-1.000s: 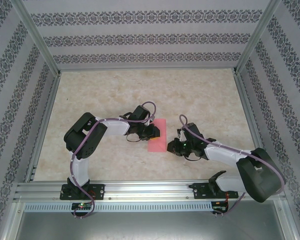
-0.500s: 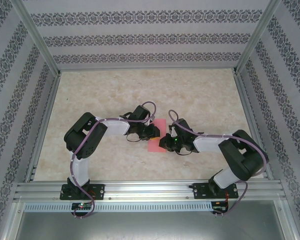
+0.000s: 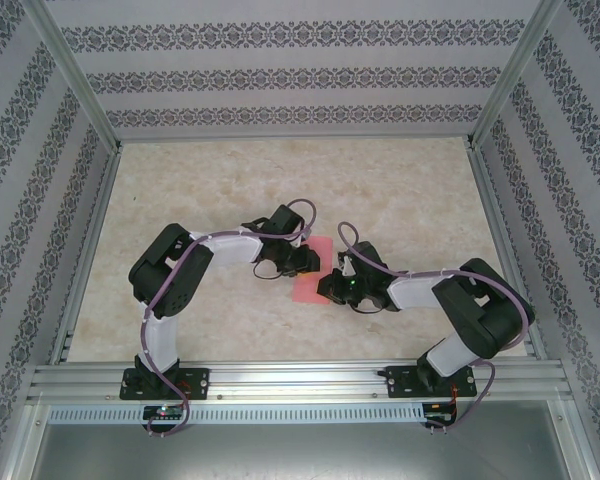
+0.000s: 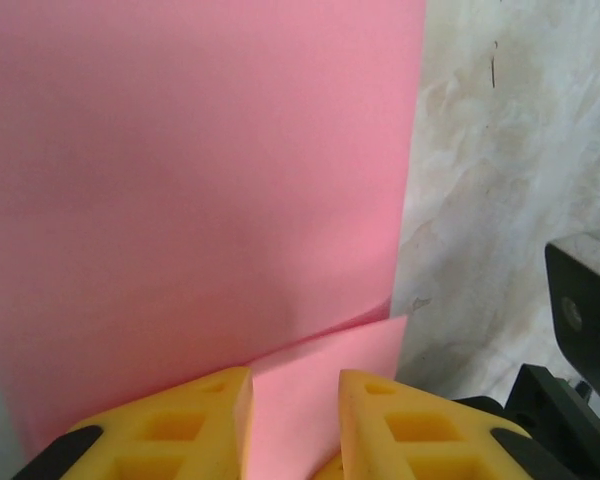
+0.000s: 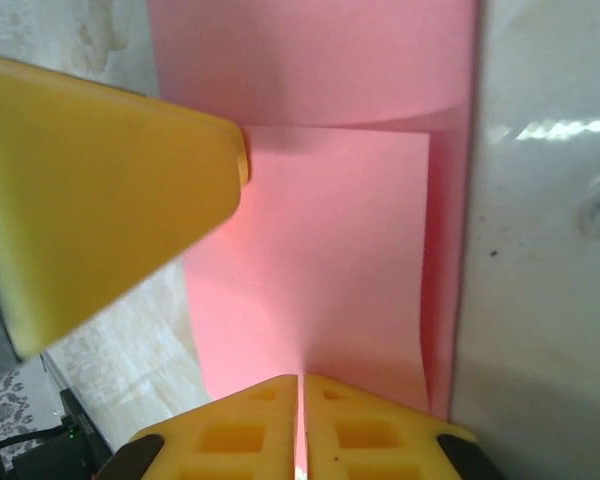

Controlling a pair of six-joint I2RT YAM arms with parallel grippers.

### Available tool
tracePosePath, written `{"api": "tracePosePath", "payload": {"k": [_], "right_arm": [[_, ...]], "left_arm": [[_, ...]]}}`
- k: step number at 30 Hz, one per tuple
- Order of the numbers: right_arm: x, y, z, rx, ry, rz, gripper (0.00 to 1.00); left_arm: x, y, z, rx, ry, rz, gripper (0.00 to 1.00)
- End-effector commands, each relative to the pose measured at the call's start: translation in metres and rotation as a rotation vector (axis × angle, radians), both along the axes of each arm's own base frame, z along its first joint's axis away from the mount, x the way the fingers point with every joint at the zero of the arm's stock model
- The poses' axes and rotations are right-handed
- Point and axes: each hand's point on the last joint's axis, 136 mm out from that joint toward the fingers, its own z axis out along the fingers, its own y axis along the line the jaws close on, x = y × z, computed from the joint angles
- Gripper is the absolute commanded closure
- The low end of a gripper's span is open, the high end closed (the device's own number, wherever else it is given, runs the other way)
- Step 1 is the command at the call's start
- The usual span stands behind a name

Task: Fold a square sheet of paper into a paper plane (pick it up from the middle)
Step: Fold the triangle a second time at the center of the table.

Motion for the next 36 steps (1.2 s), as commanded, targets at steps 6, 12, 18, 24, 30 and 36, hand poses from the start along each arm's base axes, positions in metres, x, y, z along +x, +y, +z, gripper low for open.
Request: {"api": "tracePosePath", "payload": {"k": [6, 12, 18, 24, 30, 36], "right_arm": [[-0.021, -0.022, -0.031, -0.127, 0.092, -0.022, 0.88], [-0.019, -0.018, -0.033, -0.122, 0.091, -0.028, 0.89], [-0.019, -0.019, -0.032, -0.127, 0.089, -0.033, 0.89], [-0.022, -0.023, -0.035, -0.146, 0.1, -0.034, 0.89], [-0.026, -0.025, -0.035, -0.153, 0.108, -0.019, 0.9], [-0.029, -0.029, -0.033, -0.166, 0.105, -0.015, 0.91]], "left_arm": [[-0.003, -0.004, 0.037, -0.068, -0.032, -0.015, 0.71], [-0.023, -0.011, 0.034, -0.145, 0.037, 0.012, 0.82], [-0.028, -0.012, 0.007, -0.128, 0.071, 0.026, 0.87], [-0.026, 0.004, -0.018, -0.031, 0.052, 0.054, 0.87], [-0.012, 0.031, -0.035, 0.046, 0.0, 0.102, 0.87], [0.005, 0.042, -0.033, 0.016, -0.007, 0.139, 0.85]]}}
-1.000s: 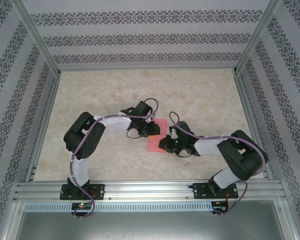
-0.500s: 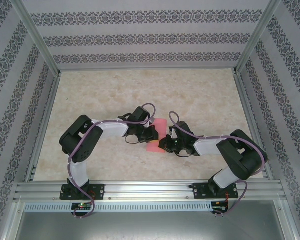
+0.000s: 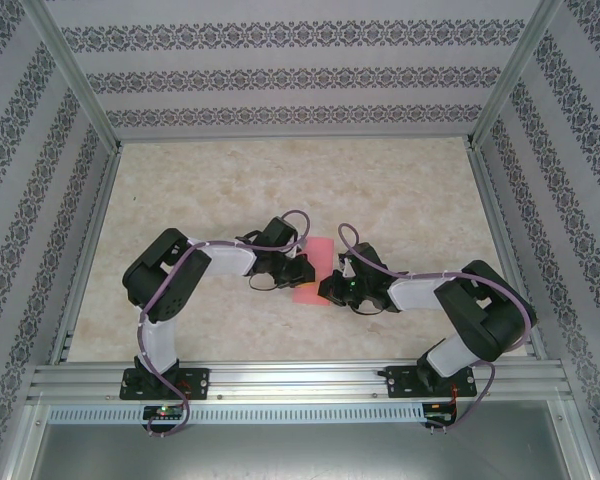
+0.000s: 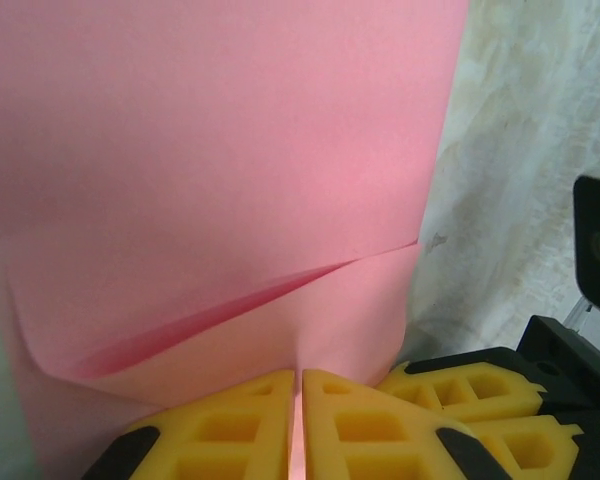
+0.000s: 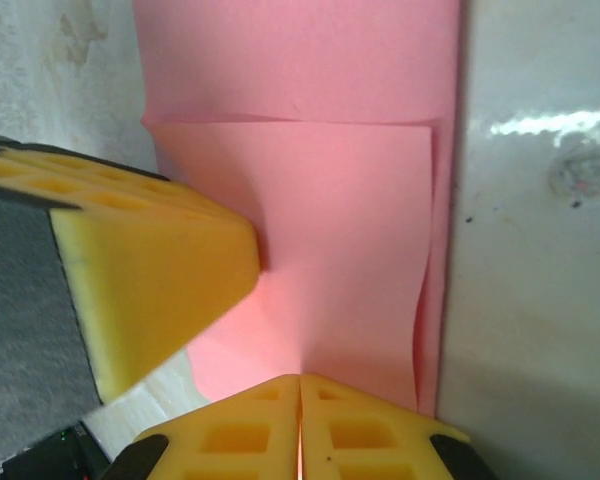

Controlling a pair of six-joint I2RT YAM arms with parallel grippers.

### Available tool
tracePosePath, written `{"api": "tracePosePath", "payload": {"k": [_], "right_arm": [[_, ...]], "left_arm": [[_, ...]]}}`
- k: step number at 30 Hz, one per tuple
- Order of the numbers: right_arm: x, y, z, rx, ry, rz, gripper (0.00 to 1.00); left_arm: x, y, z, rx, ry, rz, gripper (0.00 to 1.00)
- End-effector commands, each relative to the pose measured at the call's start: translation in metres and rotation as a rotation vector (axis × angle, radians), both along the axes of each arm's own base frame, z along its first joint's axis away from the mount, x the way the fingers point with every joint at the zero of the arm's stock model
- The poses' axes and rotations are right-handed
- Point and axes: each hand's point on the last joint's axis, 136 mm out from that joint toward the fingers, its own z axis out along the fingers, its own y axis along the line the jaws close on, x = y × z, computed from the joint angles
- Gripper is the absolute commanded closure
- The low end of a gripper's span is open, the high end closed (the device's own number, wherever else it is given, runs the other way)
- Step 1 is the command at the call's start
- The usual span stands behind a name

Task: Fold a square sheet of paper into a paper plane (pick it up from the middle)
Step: Fold the triangle a second time at the center of the table.

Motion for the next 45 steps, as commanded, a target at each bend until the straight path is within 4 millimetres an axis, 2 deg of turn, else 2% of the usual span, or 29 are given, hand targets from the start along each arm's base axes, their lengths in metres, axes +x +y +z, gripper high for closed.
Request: {"api": "tracePosePath", "payload": {"k": [1, 8, 20, 28, 34, 38, 41, 45], "right_arm": [[-0.027, -0.027, -0.031, -0.144, 0.095, -0.007, 0.91], [-0.028, -0.03, -0.032, -0.148, 0.099, -0.014, 0.91], [-0.031, -0.031, -0.032, -0.143, 0.103, -0.016, 0.91], [-0.029, -0.03, -0.031, -0.14, 0.098, -0.016, 0.91], [-0.026, -0.027, -0.029, -0.131, 0.093, -0.018, 0.91], [-0.024, -0.026, -0.029, -0.129, 0.091, -0.019, 0.91], [-0.024, -0.027, -0.029, -0.13, 0.091, -0.021, 0.9], [-0.024, -0.027, -0.029, -0.134, 0.091, -0.021, 0.9]], "left_arm": [[0.03, 0.037, -0.02, 0.107, -0.056, 0.106, 0.85], [0.044, 0.048, -0.015, 0.164, -0.054, 0.13, 0.83], [0.054, 0.066, -0.028, 0.251, -0.039, 0.142, 0.83], [0.069, 0.077, -0.009, 0.215, -0.075, 0.155, 0.81], [0.07, 0.057, 0.039, 0.067, -0.135, 0.115, 0.77], [0.055, 0.035, 0.064, -0.03, -0.145, 0.047, 0.76], [0.037, 0.015, 0.065, -0.072, -0.115, -0.026, 0.78], [0.016, -0.006, 0.049, -0.089, -0.069, -0.096, 0.78]]}}
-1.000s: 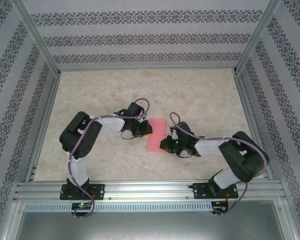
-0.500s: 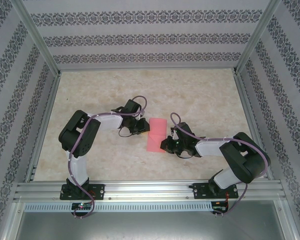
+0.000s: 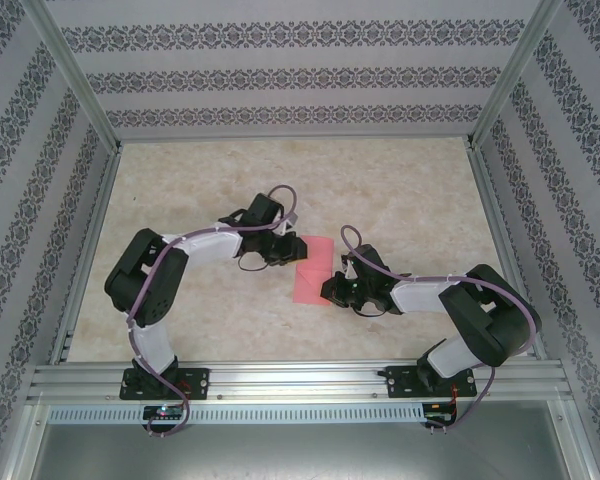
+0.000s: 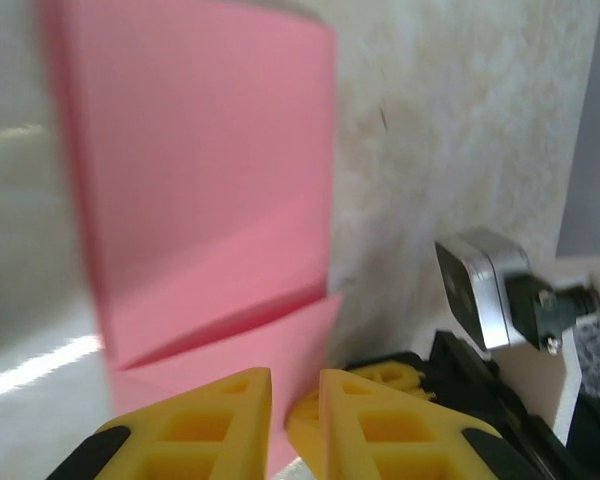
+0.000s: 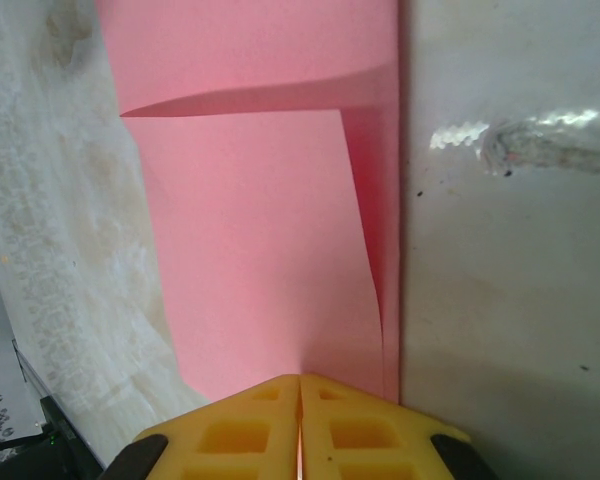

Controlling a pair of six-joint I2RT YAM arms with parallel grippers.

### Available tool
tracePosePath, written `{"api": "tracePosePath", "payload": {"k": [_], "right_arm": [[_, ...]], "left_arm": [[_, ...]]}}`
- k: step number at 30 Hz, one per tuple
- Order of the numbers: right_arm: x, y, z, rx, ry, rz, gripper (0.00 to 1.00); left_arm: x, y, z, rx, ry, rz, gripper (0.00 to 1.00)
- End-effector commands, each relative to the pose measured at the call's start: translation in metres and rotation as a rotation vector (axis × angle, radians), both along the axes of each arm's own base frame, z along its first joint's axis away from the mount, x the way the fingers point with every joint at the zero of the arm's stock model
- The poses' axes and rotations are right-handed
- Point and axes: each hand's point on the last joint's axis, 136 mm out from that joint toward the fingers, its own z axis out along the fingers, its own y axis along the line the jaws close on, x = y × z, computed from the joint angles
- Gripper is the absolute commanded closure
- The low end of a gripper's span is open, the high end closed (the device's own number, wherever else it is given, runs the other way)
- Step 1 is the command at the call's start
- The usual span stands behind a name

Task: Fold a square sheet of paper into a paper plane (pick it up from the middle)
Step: Fold the triangle a second time at the center of the table.

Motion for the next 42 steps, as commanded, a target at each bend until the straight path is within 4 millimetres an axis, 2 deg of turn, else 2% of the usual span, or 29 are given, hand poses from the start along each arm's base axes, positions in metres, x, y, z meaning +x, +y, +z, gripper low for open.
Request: {"api": "tracePosePath", "payload": {"k": [1, 5, 10, 13, 18, 21, 25, 28, 32, 39, 42], "right_arm": [[-0.021, -0.021, -0.028, -0.115, 0.095, -0.011, 0.9], [-0.019, -0.019, -0.026, -0.107, 0.092, -0.008, 0.9], [-0.011, -0.009, -0.01, -0.068, 0.06, 0.006, 0.89], [-0.004, -0.001, 0.007, -0.04, 0.023, 0.016, 0.89], [0.01, 0.013, 0.034, 0.017, -0.036, 0.018, 0.88], [0.018, 0.02, 0.041, 0.027, -0.054, 0.016, 0.88], [0.023, 0.028, 0.037, 0.024, -0.046, 0.027, 0.89], [0.025, 0.024, 0.024, 0.004, -0.033, 0.003, 0.89], [0.022, 0.029, 0.014, 0.026, -0.012, 0.009, 0.89], [0.021, 0.027, 0.006, 0.021, -0.006, 0.002, 0.9], [0.019, 0.022, -0.005, -0.001, 0.016, -0.007, 0.9]], "left_arm": [[-0.017, -0.023, -0.007, -0.048, 0.029, -0.089, 0.78], [-0.024, -0.027, -0.032, -0.013, 0.067, -0.101, 0.79], [-0.024, -0.007, -0.066, 0.128, 0.087, -0.057, 0.81], [-0.024, -0.001, -0.072, 0.164, 0.084, -0.046, 0.81], [-0.026, 0.001, -0.073, 0.167, 0.084, -0.05, 0.81], [-0.026, 0.0, -0.072, 0.163, 0.085, -0.051, 0.81], [-0.026, 0.0, -0.072, 0.162, 0.087, -0.048, 0.81], [-0.026, -0.001, -0.07, 0.156, 0.086, -0.048, 0.81], [-0.026, -0.002, -0.069, 0.15, 0.086, -0.047, 0.81], [-0.024, -0.003, -0.068, 0.144, 0.088, -0.04, 0.8], [-0.023, -0.004, -0.067, 0.141, 0.086, -0.04, 0.8]]}}
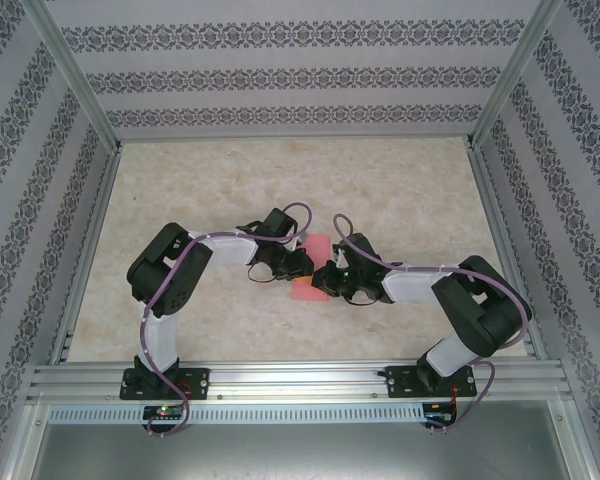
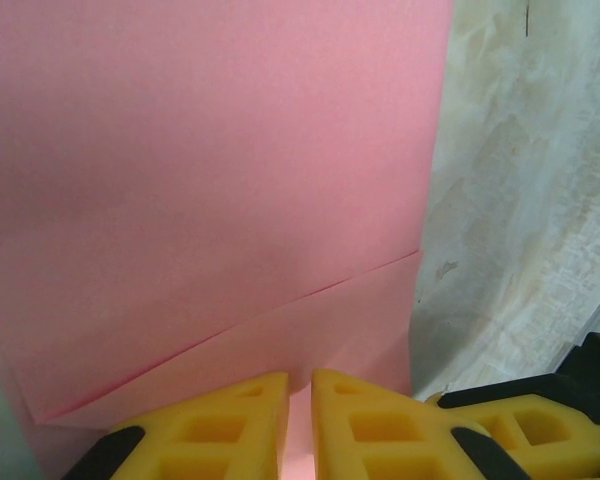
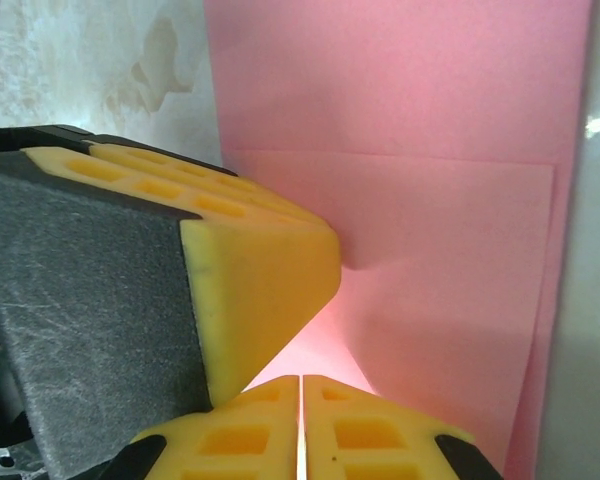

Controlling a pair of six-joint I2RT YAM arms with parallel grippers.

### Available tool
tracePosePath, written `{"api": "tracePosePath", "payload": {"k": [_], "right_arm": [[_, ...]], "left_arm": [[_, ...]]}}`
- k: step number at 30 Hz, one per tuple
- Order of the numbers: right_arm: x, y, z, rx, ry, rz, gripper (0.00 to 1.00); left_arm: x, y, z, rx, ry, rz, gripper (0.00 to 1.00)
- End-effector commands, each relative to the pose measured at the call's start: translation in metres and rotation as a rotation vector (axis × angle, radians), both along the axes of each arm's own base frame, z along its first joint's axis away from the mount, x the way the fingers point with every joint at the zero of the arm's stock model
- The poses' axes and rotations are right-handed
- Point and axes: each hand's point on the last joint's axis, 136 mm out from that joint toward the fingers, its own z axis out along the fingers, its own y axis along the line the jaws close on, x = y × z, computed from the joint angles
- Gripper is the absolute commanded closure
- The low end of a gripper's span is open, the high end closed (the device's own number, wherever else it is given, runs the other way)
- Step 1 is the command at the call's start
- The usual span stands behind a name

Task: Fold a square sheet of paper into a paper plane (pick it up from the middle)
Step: Fold the triangle a second time at the center of the table.

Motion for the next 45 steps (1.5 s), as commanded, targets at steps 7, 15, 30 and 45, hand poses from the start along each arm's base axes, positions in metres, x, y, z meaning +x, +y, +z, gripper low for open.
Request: {"api": "tracePosePath", "payload": {"k": [7, 15, 30, 45], "right_arm": [[-0.017, -0.02, -0.043, -0.099, 0.08, -0.035, 0.9], [-0.027, -0.034, -0.041, -0.11, 0.096, -0.062, 0.89], [-0.064, -0.072, -0.057, -0.151, 0.179, -0.101, 0.87], [-0.02, -0.064, 0.014, -0.125, -0.022, -0.127, 0.8]], "left_arm": [[-0.006, 0.009, -0.018, 0.076, 0.019, 0.004, 0.8], [-0.009, 0.014, -0.023, 0.107, 0.021, 0.001, 0.81], [-0.011, 0.02, -0.034, 0.139, 0.033, 0.005, 0.83], [-0.003, 0.003, -0.002, 0.058, 0.001, -0.025, 0.8]]}}
